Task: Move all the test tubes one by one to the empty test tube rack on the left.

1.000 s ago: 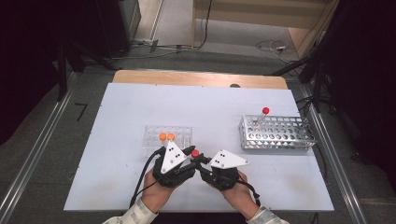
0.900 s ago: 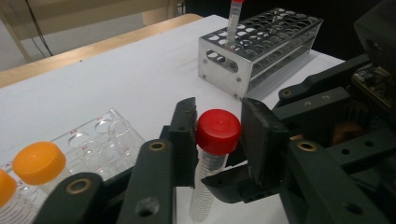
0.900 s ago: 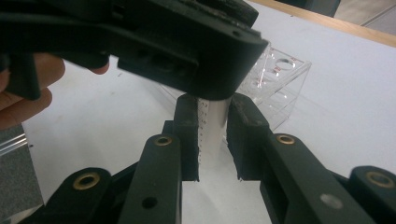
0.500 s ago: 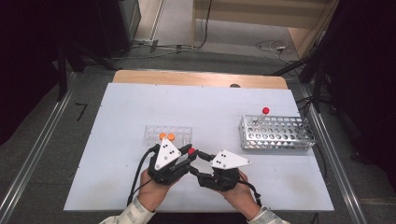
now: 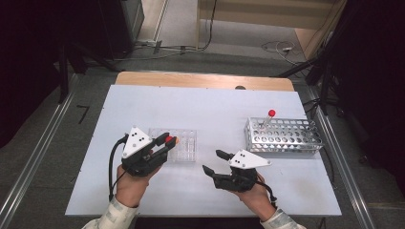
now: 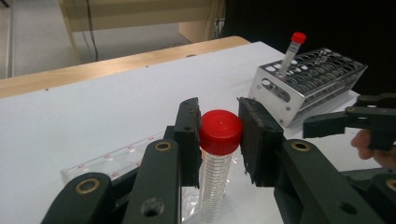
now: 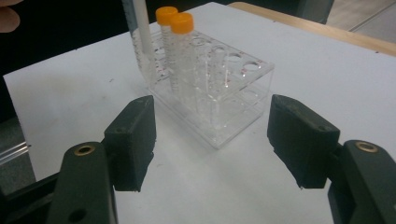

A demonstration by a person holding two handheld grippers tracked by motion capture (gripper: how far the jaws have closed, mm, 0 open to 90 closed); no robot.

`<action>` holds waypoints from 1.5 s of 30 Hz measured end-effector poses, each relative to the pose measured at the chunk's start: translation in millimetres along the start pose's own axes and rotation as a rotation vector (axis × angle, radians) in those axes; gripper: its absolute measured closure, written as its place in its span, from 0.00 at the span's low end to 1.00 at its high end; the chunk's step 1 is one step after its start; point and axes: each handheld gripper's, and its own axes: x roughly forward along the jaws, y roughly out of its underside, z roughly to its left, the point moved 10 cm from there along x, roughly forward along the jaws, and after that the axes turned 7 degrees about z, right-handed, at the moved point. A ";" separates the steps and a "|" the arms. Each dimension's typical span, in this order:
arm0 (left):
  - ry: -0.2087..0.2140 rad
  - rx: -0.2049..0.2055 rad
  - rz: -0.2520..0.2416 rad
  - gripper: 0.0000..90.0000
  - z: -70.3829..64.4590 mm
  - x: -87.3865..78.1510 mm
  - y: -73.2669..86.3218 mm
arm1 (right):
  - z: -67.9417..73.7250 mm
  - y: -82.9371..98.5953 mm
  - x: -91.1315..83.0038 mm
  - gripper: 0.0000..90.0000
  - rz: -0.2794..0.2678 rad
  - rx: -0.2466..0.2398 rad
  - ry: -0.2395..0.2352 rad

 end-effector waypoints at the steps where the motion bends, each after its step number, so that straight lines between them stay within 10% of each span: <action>1: -0.005 -0.003 -0.003 0.78 2.2 -1.2 -0.7 | -1.7 -0.1 -1.2 0.35 -0.002 0.002 0.005; 18: -0.134 -0.028 -0.059 0.78 39.1 -10.9 -12.0 | -37.1 3.1 -26.4 0.36 -0.035 0.050 0.082; 45: -0.183 -0.022 -0.017 0.78 46.8 17.0 17.0 | -54.9 6.7 -28.7 0.24 -0.024 0.091 0.121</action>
